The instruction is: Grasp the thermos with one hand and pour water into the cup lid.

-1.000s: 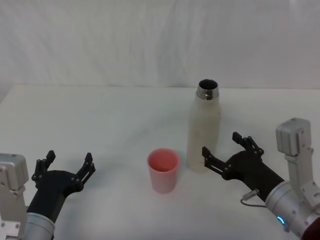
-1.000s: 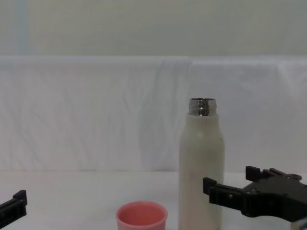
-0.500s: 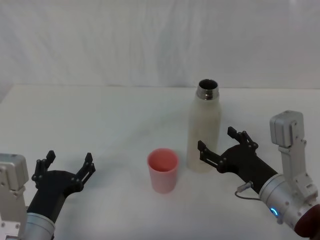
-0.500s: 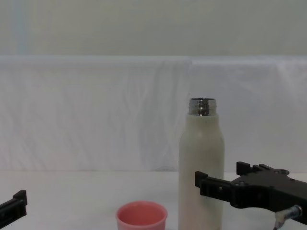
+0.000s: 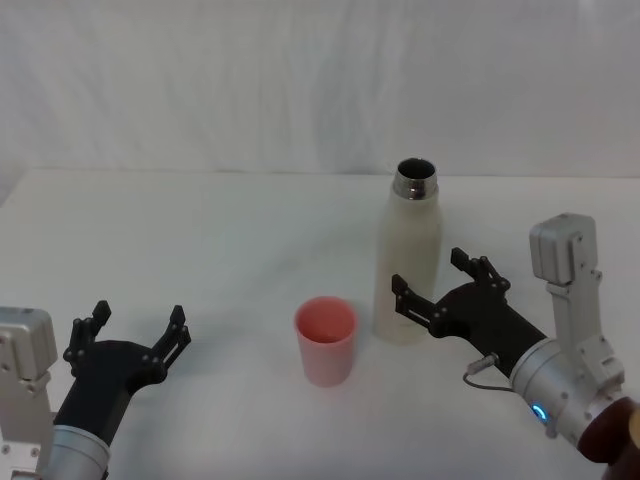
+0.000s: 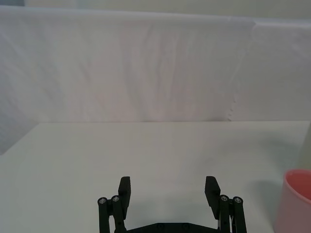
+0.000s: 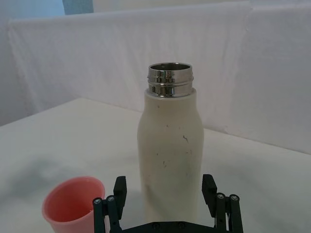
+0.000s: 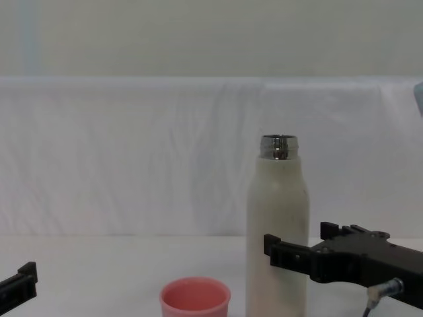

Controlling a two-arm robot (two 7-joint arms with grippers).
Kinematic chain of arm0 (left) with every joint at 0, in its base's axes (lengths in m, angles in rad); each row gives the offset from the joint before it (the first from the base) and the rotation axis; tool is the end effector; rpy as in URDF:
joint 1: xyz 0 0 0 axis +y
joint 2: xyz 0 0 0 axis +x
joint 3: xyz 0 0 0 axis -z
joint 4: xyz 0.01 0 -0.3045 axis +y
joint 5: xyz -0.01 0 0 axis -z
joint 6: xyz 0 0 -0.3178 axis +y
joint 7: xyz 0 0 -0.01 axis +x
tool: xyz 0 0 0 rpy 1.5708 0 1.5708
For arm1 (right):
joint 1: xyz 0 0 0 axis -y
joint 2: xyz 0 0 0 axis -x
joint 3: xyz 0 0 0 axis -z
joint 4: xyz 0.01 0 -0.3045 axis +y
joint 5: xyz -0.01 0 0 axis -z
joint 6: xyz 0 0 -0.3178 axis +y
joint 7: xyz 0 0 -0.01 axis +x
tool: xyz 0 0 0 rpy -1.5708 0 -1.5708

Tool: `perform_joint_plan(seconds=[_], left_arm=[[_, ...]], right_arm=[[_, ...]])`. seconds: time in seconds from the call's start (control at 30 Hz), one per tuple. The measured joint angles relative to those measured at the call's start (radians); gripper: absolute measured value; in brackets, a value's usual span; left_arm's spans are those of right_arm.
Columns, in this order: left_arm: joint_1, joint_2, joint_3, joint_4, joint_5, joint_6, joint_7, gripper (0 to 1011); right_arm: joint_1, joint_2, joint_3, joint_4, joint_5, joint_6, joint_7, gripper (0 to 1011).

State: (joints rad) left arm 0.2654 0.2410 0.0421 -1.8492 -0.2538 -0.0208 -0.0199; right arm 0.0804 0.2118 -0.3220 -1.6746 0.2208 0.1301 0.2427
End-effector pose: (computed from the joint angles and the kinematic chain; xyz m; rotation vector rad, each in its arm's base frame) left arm 0.2582 0.0401 -0.2988 -0.0381 0.0139 1.4460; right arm 0.3426 0.0453 -0.2713 -0.0194 0.0082 -0.9909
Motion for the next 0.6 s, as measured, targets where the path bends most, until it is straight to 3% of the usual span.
perform_joint_plan(seconds=[0.6], left_arm=[[0.0,0.0,0.0,0.0,0.0,0.0,0.0,1001]], right_arm=[[0.053,-0.028,-0.011,0.056,-0.001,-0.006,-0.004,1001]])
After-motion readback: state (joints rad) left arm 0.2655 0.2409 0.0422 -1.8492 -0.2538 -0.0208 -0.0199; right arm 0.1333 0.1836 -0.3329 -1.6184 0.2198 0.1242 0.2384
